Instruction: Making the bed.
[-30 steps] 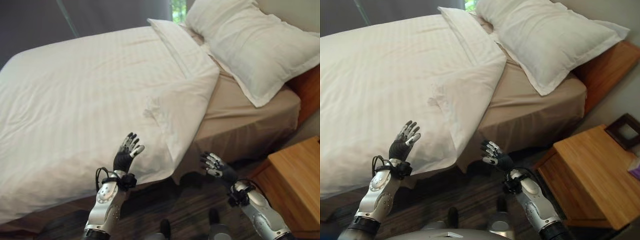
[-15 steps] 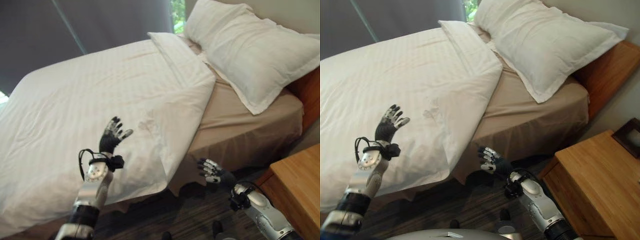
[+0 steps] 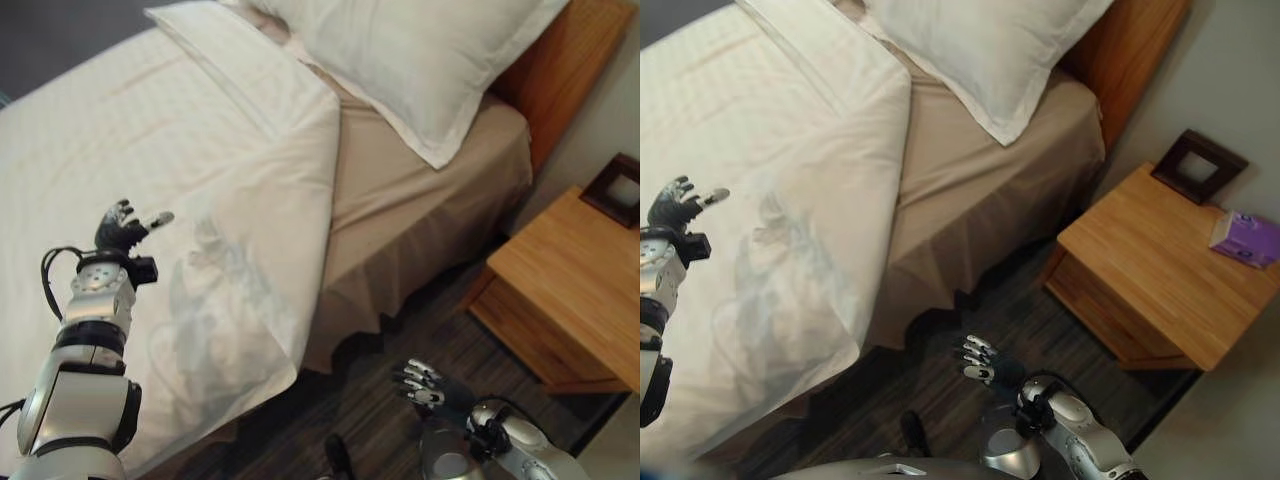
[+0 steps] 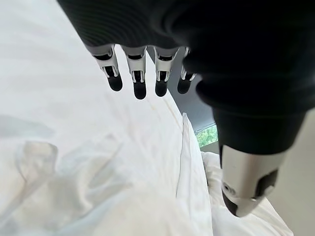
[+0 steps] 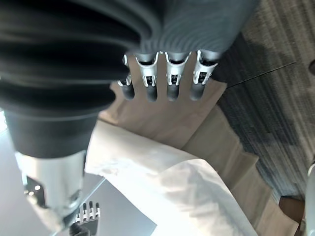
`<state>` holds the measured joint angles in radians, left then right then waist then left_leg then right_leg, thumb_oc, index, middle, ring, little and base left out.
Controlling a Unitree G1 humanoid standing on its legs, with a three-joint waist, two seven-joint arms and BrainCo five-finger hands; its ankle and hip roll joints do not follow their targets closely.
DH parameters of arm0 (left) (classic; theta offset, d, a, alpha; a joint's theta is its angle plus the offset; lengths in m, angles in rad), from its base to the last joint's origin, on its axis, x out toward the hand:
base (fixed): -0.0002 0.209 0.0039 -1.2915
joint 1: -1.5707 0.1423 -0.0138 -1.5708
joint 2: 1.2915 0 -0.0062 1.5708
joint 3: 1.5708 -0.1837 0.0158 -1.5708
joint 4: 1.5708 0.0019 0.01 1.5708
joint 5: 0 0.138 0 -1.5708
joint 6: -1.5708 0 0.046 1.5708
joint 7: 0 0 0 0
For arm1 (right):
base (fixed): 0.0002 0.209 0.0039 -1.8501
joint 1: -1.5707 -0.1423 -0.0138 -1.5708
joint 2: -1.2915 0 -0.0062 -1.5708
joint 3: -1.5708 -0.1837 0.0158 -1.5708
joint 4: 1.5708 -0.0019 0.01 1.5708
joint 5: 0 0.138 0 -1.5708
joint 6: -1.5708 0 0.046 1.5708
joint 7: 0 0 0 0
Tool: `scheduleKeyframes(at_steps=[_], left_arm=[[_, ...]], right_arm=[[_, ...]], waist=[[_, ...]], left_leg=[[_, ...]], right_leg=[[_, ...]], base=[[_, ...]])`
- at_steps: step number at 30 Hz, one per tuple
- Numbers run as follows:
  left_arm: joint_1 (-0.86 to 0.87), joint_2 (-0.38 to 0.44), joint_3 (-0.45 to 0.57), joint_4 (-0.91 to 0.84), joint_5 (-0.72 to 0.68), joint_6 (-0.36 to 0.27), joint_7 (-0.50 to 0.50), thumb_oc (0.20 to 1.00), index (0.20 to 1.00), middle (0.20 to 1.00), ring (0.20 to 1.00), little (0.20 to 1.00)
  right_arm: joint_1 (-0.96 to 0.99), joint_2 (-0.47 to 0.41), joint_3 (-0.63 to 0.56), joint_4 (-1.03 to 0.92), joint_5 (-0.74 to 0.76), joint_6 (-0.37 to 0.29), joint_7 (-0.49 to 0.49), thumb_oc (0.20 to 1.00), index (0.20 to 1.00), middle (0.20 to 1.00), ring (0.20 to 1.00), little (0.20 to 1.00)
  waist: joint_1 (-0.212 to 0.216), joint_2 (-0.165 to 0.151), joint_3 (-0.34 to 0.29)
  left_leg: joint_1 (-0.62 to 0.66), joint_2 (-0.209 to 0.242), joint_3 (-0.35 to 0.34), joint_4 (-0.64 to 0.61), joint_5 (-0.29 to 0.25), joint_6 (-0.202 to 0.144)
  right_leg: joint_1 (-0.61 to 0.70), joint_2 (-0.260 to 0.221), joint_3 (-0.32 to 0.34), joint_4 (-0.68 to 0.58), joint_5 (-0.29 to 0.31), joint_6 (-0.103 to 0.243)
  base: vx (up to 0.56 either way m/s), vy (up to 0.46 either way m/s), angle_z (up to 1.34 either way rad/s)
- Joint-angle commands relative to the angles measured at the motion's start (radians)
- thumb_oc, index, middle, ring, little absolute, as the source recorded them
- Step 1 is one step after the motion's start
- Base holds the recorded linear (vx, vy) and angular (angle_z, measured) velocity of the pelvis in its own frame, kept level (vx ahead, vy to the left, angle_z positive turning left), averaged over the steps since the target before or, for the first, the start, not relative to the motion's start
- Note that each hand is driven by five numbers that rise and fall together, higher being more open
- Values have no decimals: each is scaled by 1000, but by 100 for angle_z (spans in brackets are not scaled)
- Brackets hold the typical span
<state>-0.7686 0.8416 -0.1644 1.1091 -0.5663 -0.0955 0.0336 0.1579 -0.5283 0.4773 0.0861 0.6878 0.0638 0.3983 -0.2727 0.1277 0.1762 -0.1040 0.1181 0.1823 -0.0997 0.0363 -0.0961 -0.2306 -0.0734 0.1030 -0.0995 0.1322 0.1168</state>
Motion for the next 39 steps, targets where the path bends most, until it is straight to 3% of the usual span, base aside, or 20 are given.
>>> scheduleKeyframes(at_steps=[1,11,17,18,19,26,28,30,31,33,34,38,39], left_arm=[[-146,63,-22,40,10,-27,26,1000,1000,1000,1000,1000],[-256,59,-7,127,-28,0,71,1000,1000,1000,1000,1000],[-326,32,-56,194,66,46,75,1000,1000,1000,1000,1000],[-323,20,-70,190,84,50,68,445,445,445,445,445],[-320,8,-83,188,112,52,66,200,200,200,200,200],[-428,-136,-239,-8,141,-5,67,200,200,200,200,200],[-478,-226,-319,-198,94,-48,76,200,200,200,200,200],[-492,-259,-351,-284,74,-62,71,200,200,200,200,200],[-486,-324,-385,-404,49,-81,69,200,200,200,200,200],[-478,-363,-413,-470,56,-80,57,200,200,200,200,200],[-457,-433,-439,-564,47,-89,48,200,200,200,200,200],[-394,-527,-471,-665,-3,-93,13,200,200,200,200,200],[-359,-554,-476,-707,-27,-95,-1,489,489,489,489,489]], right_arm=[[-14,29,2,-72,58,-24,14,1000,1000,1000,1000,1000],[-2,28,-18,-68,117,-34,-20,1000,1000,1000,1000,1000],[2,47,-25,-56,160,-33,-42,1000,1000,1000,1000,1000],[5,45,-28,-60,160,-34,-41,1000,1000,1000,1000,1000],[9,44,-30,-58,162,-33,-41,1000,1000,1000,1000,1000],[0,42,-30,-20,151,-32,-37,1000,1000,1000,1000,1000],[-4,38,-28,-7,143,-28,-36,1000,1000,1000,1000,1000],[-5,38,-28,-6,138,-25,-36,1000,1000,1000,1000,1000],[-6,37,-23,-3,128,-20,-36,1000,1000,1000,1000,1000],[-4,36,-21,-1,121,-17,-37,1000,1000,1000,1000,1000],[-5,29,-22,1,105,-12,-40,1000,1000,1000,1000,1000],[-5,19,-17,-7,95,-9,-47,1000,1000,1000,1000,1000],[-9,9,-13,-11,90,-12,-51,1000,1000,1000,1000,1000]], waist=[[-20,-54,48],[-49,-78,136],[-55,-77,186],[-55,-74,189],[-57,-69,192],[-64,-31,175],[-66,-9,157],[-67,-3,148],[-68,6,140],[-67,9,131],[-69,15,126],[-73,19,113],[-76,20,108]], left_leg=[[76,9,34,12,19,-54],[-24,29,77,12,31,-69],[-70,35,88,12,42,-76],[-71,34,88,12,42,-77],[-69,34,89,12,43,-78],[-27,27,84,12,35,-77],[-12,18,68,12,33,-73],[-9,13,62,12,36,-72],[5,7,52,12,28,-68],[5,2,47,12,30,-66],[23,-3,40,12,22,-61],[31,-10,37,12,19,-56],[33,-13,37,12,18,-54]], right_leg=[[7,-9,-2,12,-8,46],[-120,26,42,12,16,47],[-174,38,50,12,31,49],[-175,38,50,12,31,49],[-175,38,50,12,31,49],[-140,34,47,12,19,47],[-114,20,31,12,11,48],[-108,16,26,12,12,48],[-90,9,17,12,5,48],[-87,5,15,12,5,48],[-65,-1,7,12,-3,48],[-55,-7,10,12,-3,47],[-52,-9,13,12,-3,45]], base=[[-14,-28,-16],[-46,-30,-16],[-51,-50,-10],[0,0,0],[0,0,0],[21,-14,4],[29,-20,14],[18,-4,25],[25,1,27],[31,6,22],[40,10,13],[22,19,11],[11,18,11]])
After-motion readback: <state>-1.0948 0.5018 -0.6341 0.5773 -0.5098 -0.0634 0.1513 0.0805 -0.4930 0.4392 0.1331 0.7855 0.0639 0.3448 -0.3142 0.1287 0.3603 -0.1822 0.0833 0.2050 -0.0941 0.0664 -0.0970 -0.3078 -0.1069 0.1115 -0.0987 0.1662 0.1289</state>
